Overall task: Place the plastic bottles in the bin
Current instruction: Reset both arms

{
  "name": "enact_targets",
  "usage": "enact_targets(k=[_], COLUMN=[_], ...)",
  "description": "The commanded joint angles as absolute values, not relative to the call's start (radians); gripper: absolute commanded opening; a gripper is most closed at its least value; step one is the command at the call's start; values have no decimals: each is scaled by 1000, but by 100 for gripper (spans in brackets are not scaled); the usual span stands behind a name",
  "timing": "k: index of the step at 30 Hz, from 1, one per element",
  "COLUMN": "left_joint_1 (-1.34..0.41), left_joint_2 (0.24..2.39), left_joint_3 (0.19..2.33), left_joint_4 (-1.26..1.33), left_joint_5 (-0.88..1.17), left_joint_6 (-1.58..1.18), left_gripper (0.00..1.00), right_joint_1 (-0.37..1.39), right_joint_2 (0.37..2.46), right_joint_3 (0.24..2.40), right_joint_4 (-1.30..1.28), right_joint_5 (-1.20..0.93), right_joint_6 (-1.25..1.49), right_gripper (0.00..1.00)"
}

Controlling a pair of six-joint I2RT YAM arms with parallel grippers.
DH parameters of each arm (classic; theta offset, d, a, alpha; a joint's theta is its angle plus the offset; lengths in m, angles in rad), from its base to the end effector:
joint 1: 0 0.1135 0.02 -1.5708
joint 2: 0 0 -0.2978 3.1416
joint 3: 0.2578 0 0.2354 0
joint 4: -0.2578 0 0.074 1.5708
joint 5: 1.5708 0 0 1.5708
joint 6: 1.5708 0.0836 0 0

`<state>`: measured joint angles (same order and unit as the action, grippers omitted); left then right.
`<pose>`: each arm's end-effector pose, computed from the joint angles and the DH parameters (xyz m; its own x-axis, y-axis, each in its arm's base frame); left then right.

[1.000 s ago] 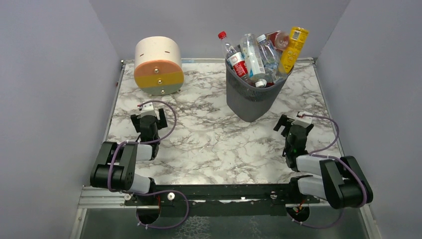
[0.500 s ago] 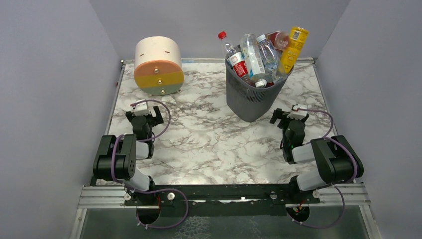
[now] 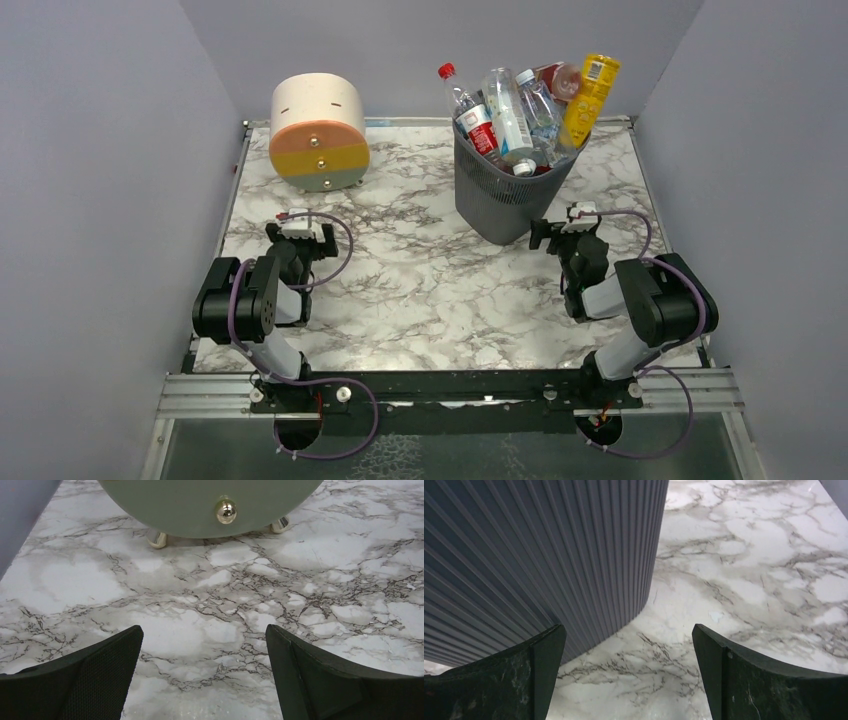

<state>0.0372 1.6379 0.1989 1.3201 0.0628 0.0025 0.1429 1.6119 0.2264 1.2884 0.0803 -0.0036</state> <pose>0.2857 0.0054 0.1742 -0.1185 -0.0019 -0.9930 0.0255 0.9997 -0.0050 0.2878 0.0346 0.1831 -0.0957 -0.0174 -0.9953 -0.0633 0.9979 -0.0114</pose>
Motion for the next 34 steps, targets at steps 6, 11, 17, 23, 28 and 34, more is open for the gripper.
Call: enact_targets(k=[6,11,17,23,28,34], left_joint_1=[17,-24,-40,-40,-42,-43], left_joint_2=[1641,1640,1640,1641,1643,1640], left_joint_3=[236,258,259,259,263,263], left_joint_4=[1335,1290,1285,1284,1280,1277], left_joint_5=[87,38,5,6,2,3], left_joint_6=[30,62,70,71,72,72], left_gripper=[99,99,99,99,99,99], right_joint_1=[144,144,144,144,144,144], right_joint_2=[1625,1619,1620,1620,1620,1620], right_joint_3=[246,246,245,245,245,245], right_joint_4=[1299,1287,1287,1287,1287,1287], right_joint_5=[32,35,35,35,35,35], right_joint_6=[-30,-28,-28,-29,-29,-29], right_gripper=[100,100,100,100,100,100])
